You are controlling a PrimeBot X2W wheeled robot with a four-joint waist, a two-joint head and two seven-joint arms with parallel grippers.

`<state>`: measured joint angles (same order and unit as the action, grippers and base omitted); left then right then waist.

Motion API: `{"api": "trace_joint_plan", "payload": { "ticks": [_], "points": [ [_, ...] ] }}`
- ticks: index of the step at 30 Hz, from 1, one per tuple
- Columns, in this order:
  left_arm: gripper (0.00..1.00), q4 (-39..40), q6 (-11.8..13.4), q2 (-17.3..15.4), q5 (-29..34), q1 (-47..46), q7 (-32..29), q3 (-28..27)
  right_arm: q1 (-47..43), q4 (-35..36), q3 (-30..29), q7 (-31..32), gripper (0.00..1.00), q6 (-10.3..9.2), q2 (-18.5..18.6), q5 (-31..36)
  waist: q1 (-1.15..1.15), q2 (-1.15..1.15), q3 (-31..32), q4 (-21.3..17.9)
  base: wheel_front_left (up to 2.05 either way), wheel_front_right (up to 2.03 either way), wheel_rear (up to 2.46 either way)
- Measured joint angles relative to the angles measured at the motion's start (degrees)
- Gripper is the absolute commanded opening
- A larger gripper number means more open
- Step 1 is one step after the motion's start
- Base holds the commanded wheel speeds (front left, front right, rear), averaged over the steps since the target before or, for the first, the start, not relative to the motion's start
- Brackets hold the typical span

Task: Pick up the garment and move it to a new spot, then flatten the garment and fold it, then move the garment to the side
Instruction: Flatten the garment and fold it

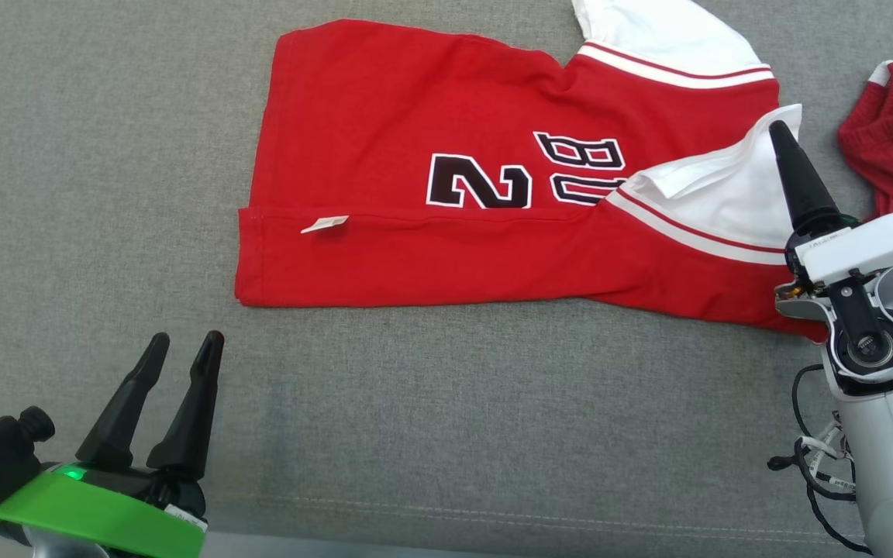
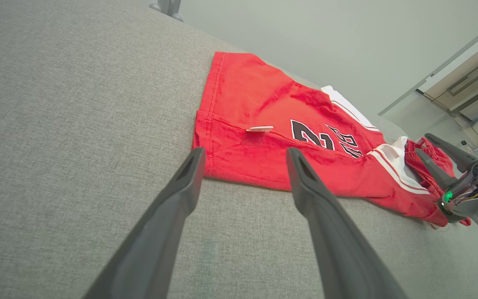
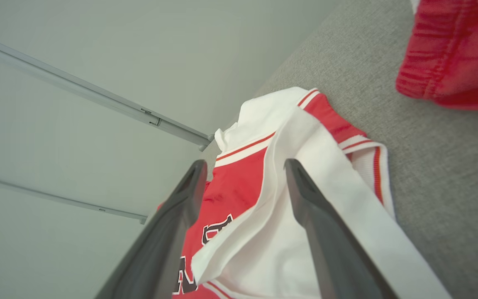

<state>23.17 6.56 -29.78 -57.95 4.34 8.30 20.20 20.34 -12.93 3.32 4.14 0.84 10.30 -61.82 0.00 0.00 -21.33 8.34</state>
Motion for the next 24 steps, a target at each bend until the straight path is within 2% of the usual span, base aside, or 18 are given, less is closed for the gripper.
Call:
{"api": "trace_joint_plan", "payload": {
  "ticks": [7, 12, 16, 20, 24],
  "points": [
    [1.00, -1.7, -0.2, 2.3, -1.3, 0.0, 0.0, 0.9, -2.7, 3.3, 2.9, -1.5, 1.00, 1.68, 0.1, 3.7, 0.00, 0.00, 0.7, -2.3, 0.00, 0.00, 0.00],
    [1.00, -3.9, -0.5, 4.0, -3.5, -0.3, -0.5, 1.2, -7.5, 6.3, 3.4, -3.7, 1.00, 1.62, 0.2, 6.2, 0.00, 0.00, 1.1, -4.4, 0.00, 0.00, 0.00],
    [1.00, -5.4, -0.6, 5.9, -7.6, -0.3, -0.8, 0.7, -11.2, 8.5, 4.4, -4.7, 1.00, 1.59, -0.5, 7.1, 0.00, 0.00, 1.2, -6.1, 0.00, 0.00, 0.00],
    [1.00, -7.4, -1.1, 6.3, -9.8, -0.6, -0.8, -0.4, -15.4, 9.7, 4.7, -6.0, 1.00, 1.55, -2.6, 6.8, 0.00, 0.00, 0.9, -8.2, 0.00, 0.00, 0.00],
    [1.00, -9.3, -1.8, 6.4, -10.0, -1.9, -1.3, -0.5, -18.9, 9.6, 3.7, -7.3, 1.00, 0.97, -2.6, 6.8, 0.00, 0.00, 0.5, -9.2, 0.00, 0.00, 0.00]
  ]
}}
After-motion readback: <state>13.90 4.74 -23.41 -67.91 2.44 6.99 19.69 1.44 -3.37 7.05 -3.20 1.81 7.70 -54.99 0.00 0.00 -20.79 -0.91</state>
